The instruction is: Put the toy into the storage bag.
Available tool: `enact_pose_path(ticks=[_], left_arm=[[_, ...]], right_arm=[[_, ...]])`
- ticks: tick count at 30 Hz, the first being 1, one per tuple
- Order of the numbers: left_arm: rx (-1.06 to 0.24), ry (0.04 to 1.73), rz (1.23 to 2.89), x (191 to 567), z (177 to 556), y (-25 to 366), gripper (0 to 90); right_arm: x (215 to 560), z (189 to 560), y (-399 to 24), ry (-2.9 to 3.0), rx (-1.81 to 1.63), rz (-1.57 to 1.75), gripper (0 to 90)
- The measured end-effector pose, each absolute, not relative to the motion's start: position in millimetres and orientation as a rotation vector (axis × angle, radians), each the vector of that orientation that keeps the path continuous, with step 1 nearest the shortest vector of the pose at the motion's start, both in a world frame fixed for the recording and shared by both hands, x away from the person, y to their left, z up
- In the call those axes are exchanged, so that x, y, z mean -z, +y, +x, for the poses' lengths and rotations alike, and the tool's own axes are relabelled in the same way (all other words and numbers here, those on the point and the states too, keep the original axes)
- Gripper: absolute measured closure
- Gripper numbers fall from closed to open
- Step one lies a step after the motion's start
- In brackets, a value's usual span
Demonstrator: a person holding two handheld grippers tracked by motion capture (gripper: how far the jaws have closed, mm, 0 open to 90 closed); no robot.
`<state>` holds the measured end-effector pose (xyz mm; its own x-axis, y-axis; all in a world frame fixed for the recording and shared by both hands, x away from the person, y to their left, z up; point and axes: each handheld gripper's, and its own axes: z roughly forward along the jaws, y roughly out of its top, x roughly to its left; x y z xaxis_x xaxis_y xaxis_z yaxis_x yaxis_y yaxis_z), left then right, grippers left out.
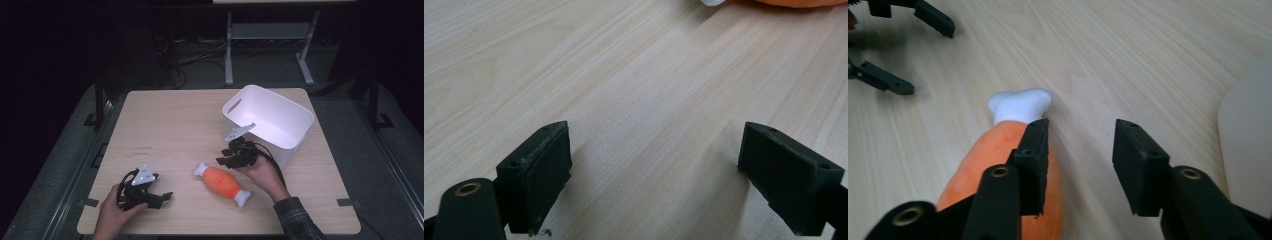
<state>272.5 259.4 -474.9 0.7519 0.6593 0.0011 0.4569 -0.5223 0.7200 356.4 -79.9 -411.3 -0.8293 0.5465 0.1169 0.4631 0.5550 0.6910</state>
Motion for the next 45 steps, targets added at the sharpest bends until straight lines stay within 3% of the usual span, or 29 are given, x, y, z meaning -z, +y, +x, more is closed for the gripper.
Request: enact_pose_path(ticks=[4,10,23,45], left_arm=[[-0.355,0.832,2.215,474.9,272.5,259.4,12.8],[-0.359,0.832,2.210,475.2,272.6,259.3,12.8],[-0.358,0.830,2.215,475.0,272.6,259.5,12.8],[-0.356,0.831,2.217,475.0,272.5,259.6,12.8]], right_arm=[[407.3,346.3,-84.3,2.657,-1.134,0.888,43.6],[406.1,332.8,-92.8,2.625,-1.139,0.907,35.4],[409.8,311.4,-92.8,2.606,-1.097,0.945,0.5],[439.2,303.2,-63.8,2.684,-1.049,0.878,0.0]])
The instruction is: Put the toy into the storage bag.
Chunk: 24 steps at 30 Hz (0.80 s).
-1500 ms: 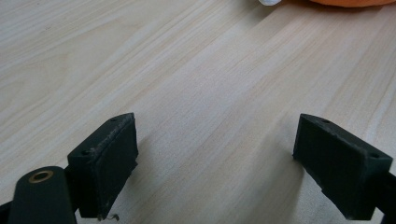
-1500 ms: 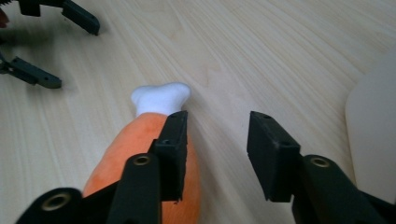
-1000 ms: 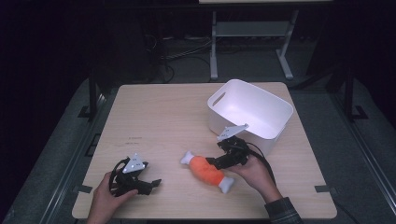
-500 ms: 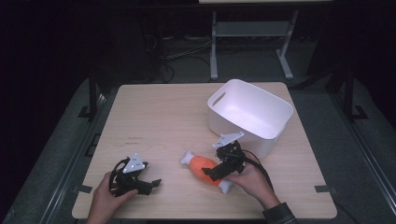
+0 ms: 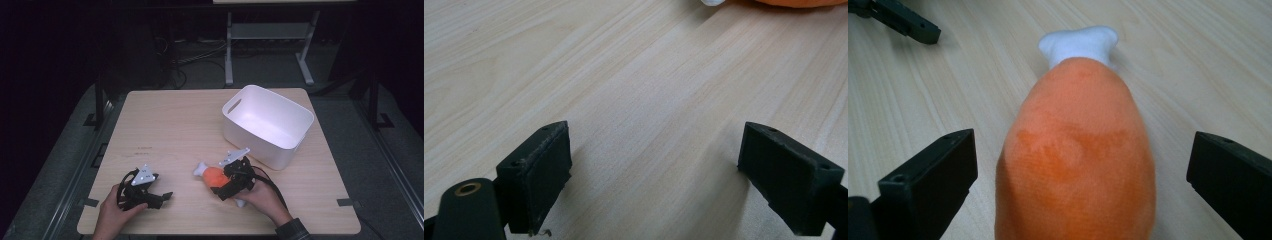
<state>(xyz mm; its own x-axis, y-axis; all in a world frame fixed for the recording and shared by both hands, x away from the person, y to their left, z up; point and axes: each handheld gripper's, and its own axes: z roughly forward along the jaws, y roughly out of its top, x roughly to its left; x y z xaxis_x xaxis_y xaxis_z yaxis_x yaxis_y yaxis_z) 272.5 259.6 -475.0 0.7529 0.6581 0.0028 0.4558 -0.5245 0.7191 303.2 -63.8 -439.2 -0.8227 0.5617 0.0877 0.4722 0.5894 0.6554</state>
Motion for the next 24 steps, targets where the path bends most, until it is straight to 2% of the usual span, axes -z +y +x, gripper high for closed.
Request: enact_pose_path(ticks=[21,24], left_arm=[[-0.357,0.830,2.216,475.1,272.6,259.5,12.8],[-0.356,0.831,2.217,475.0,272.5,259.6,12.8]], right_arm=[[457.4,303.6,-50.2,2.725,-0.938,0.860,1.1],[457.9,303.6,-50.6,2.725,-0.936,0.856,5.3]])
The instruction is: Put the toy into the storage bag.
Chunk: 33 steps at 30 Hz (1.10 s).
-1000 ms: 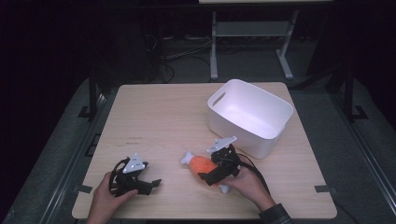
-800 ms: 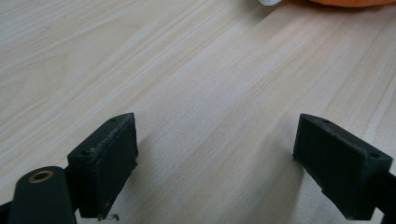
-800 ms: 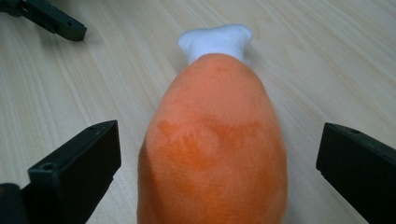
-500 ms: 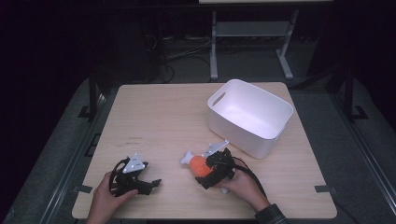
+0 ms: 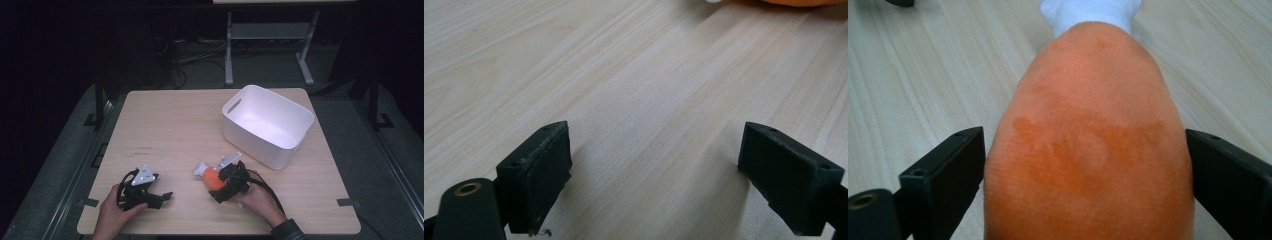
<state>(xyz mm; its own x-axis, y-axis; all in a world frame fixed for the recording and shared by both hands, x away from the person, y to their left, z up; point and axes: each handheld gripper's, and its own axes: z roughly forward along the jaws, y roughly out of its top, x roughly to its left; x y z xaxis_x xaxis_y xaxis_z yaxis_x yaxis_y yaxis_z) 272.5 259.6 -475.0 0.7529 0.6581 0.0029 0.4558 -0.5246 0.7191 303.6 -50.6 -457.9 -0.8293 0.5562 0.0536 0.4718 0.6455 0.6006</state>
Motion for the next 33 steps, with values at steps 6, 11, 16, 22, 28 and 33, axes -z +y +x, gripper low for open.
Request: enact_pose_path(ticks=[6,11,16,22,28,33], left_arm=[[-0.356,0.831,2.217,475.0,272.5,259.6,12.8],[-0.356,0.831,2.217,475.0,272.5,259.6,12.8],[-0.356,0.831,2.217,475.0,272.5,259.5,12.8],[-0.357,0.831,2.216,475.1,272.5,259.5,12.8],[-0.356,0.831,2.217,475.0,272.5,259.6,12.8],[-0.356,0.831,2.217,475.0,272.5,259.6,12.8]], right_arm=[[458.2,302.5,-51.0,2.722,-0.922,0.840,13.5],[458.1,302.2,-51.8,2.721,-0.920,0.836,16.3],[456.9,301.4,-52.9,2.715,-0.922,0.831,22.2],[455.8,301.6,-54.2,2.725,-0.921,0.829,23.3],[451.9,301.8,-58.6,2.725,-0.935,0.832,23.3],[446.8,301.0,-63.5,2.731,-0.952,0.821,23.2]])
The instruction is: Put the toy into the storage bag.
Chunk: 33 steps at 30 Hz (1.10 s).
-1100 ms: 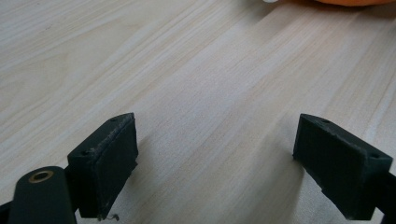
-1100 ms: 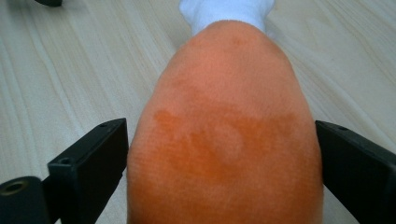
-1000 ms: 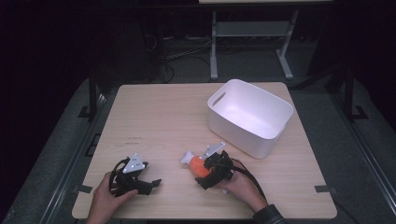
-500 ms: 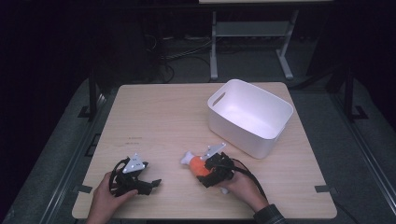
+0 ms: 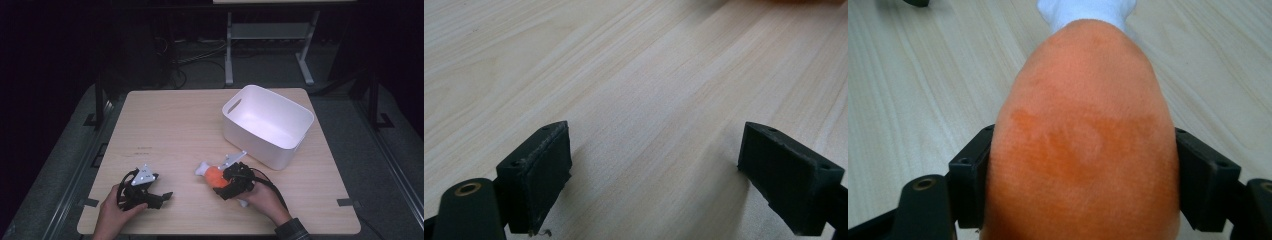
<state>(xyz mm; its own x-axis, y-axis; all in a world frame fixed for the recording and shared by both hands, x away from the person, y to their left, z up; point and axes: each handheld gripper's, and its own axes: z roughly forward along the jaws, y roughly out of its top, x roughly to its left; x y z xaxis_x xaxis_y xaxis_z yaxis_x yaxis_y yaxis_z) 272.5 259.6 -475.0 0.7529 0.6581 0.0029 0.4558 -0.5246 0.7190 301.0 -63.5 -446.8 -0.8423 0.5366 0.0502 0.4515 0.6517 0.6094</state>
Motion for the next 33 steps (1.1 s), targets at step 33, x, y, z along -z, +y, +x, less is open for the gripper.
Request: enact_pose_path(ticks=[33], left_arm=[[-0.358,0.833,2.210,475.1,272.6,259.3,12.8]], right_arm=[[398.8,302.0,-94.7,2.729,-1.035,0.776,23.2]])
